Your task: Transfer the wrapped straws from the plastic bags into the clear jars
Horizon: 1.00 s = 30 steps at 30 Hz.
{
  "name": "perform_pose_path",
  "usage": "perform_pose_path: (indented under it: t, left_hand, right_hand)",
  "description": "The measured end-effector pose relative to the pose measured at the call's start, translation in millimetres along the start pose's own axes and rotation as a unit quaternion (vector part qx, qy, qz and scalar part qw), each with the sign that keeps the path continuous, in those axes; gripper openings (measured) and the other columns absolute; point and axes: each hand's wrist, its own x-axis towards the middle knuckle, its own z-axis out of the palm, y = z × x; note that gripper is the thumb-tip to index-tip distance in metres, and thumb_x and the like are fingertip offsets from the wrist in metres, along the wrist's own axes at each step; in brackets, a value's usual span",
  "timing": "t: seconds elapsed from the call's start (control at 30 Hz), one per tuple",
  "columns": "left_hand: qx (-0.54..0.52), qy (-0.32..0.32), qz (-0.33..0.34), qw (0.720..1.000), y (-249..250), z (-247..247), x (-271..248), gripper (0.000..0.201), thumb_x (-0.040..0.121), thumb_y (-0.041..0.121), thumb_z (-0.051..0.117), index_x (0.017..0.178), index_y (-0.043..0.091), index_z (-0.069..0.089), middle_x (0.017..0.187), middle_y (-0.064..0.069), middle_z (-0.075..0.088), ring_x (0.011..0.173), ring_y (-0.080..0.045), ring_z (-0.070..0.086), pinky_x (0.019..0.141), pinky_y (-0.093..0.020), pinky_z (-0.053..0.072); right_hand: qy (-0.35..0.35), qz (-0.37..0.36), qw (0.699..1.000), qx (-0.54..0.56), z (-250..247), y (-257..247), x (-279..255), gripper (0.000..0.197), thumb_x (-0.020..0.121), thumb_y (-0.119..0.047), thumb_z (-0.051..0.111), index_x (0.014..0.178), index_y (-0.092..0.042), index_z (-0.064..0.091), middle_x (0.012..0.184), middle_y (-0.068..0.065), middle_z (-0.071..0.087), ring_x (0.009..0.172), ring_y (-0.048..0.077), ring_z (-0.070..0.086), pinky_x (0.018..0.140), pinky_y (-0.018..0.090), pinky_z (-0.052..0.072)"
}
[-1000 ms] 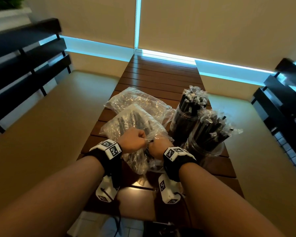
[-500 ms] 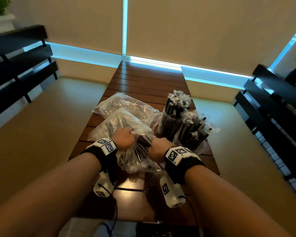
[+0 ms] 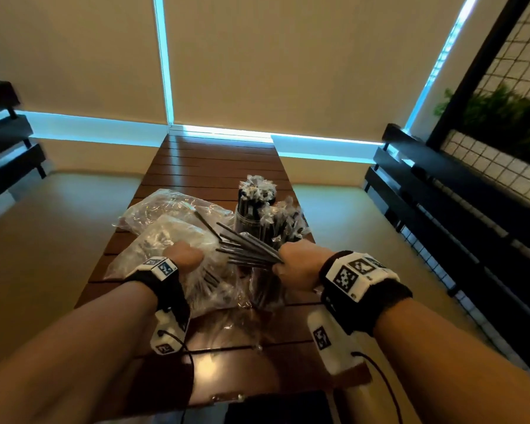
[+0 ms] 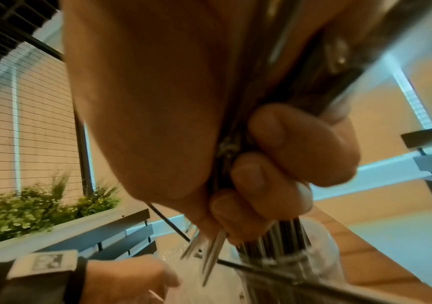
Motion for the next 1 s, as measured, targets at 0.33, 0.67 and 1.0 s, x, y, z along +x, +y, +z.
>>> perform_pose_path:
  t: [0.33,0.67,1.0]
  left_hand:
    - [-0.151,0.072,0.044,0.985,20.3,4.6,-26.8,0.032,0.067,0.027,0.056,0.093,0.01,0.064,0.094,-0.015,0.064,0.093,-0.036,0.059,0.086,-0.044,0.05]
    - [0.004,0.124,0.334,0.935,30.9,-13.1,-31.5,0.095,0.07,0.015,0.07,0.154,0.026,0.027,0.155,-0.009,0.025,0.137,-0.018,0.031,0.105,-0.034,0.038]
    - [0.231,0.129,0.421,0.868,23.6,25.7,-38.1,0.079,0.07,0.078,0.059,0.125,0.022,0.052,0.124,0.001,0.058,0.118,-0.024,0.054,0.11,-0.049,0.032]
  right_hand:
    - [0.013,0.002,0.997,0.078,43.7,-5.8,35.5,0.02,0.097,-0.032,0.045,0.091,-0.014,0.049,0.106,0.015,0.061,0.094,0.033,0.061,0.078,0.036,0.049]
    - [-0.003,-0.031,0.996,0.089,28.1,1.8,47.3,0.03,0.101,-0.032,0.042,0.074,-0.018,0.041,0.074,0.002,0.044,0.062,0.015,0.044,0.053,0.027,0.034]
    - [0.0,-0.047,0.997,0.054,27.6,1.0,38.6,0.024,0.1,-0.032,0.046,0.103,-0.009,0.055,0.088,0.006,0.053,0.078,0.023,0.052,0.066,0.03,0.04]
